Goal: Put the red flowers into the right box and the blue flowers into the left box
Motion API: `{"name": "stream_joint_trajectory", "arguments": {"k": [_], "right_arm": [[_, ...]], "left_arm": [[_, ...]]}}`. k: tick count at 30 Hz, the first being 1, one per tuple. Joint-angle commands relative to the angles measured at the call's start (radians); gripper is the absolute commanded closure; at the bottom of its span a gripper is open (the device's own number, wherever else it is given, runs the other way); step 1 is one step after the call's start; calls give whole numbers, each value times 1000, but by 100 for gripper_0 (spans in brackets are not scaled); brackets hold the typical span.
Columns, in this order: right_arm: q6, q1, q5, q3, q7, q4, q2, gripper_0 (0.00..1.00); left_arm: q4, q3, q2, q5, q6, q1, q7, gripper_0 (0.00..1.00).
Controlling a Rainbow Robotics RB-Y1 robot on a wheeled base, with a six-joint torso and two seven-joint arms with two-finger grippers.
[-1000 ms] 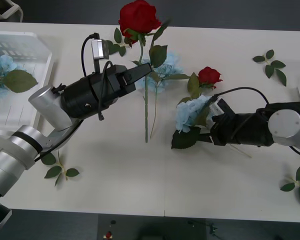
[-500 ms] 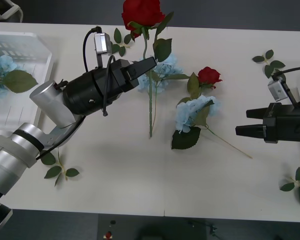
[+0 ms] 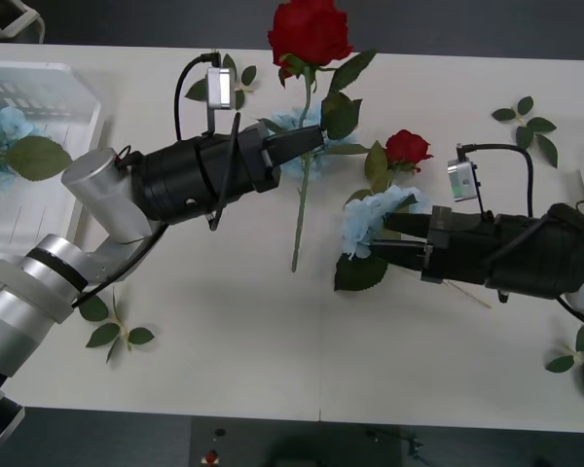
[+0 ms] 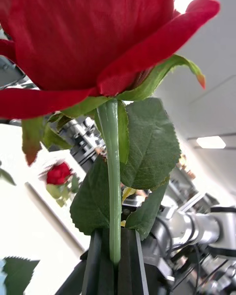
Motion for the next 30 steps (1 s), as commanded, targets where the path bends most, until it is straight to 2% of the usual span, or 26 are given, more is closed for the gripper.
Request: {"name": "stream_joint_trajectory", "arguments": {"k": [1,6,17,26,28,29,30], "right_arm": [[0,-26,13,-22,-15,13,45,0],[-2,-55,13,-6,-15,43,92,0],[-8,-91,-30,29,-15,80,154,0],[-8,-106,-30,29,-15,106,186,2],[-8,-106,-30,29,-15,106,187,93],[-11,-106,-30,29,-15,106,187,100],[-11,-106,-30,29,-15,106,187,100]], "left_arm": [[-29,-1,-22,-66,-4,-58,25,100],[-31,-1,-65,-151,-15,-75,47,100],[-32,-1,-157,-356,-128,-113,202,100],[-32,-1,-161,-387,-133,-116,242,100],[-32,-1,-161,-387,-133,-116,245,100],[-31,-1,-161,-387,-133,-116,245,100],[-32,-1,-161,-388,-133,-116,247,100]]}}
